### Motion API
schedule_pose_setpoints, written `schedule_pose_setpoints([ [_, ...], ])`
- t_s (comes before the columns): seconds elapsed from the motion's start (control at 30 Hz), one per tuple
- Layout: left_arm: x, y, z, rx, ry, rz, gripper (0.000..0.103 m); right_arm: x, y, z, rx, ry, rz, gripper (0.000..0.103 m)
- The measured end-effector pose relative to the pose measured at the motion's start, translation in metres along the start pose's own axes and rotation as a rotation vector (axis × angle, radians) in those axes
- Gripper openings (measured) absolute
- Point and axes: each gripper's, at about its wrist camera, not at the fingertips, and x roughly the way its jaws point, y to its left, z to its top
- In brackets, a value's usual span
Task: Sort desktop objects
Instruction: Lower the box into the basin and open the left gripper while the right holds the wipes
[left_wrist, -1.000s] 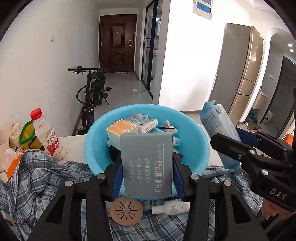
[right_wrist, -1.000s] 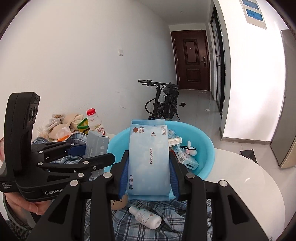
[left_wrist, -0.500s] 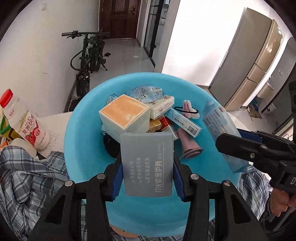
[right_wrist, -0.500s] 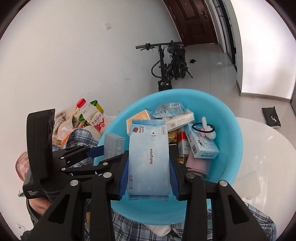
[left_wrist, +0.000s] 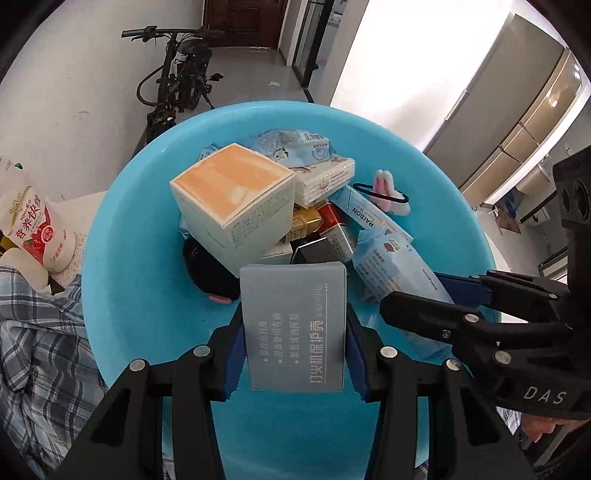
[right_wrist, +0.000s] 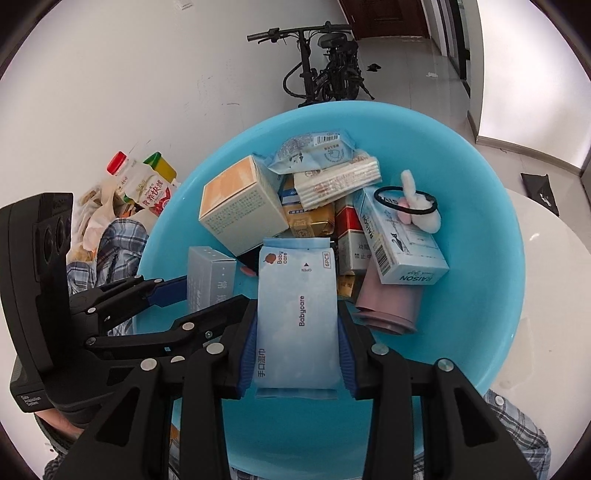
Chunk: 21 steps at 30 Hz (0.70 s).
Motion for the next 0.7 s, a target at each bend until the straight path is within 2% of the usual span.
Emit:
schedule_pose_setpoints([
  [0.3,0.004,-0.001,0.002,0.008,0.012,0.038,0.049,0.005,-0.005,0.010,-0.034,0.028,-0.055,0.036],
  [0.47,0.011,0.000,0.013,0.037,0.045,0.100,0.049,0.003,-0.004,0.016,-0.101,-0.007,-0.159,0.036],
  [0.57,0.020,-0.003,0.016,0.050,0.082,0.092,0.049,-0.002,-0.014,0.023,-0.057,-0.009,-0.120,0.036],
  [0.7,0.029,-0.016,0.016,0.074,0.102,0.077,0.049,-0.014,-0.022,0.030,-0.036,-0.032,-0.110,0.036],
])
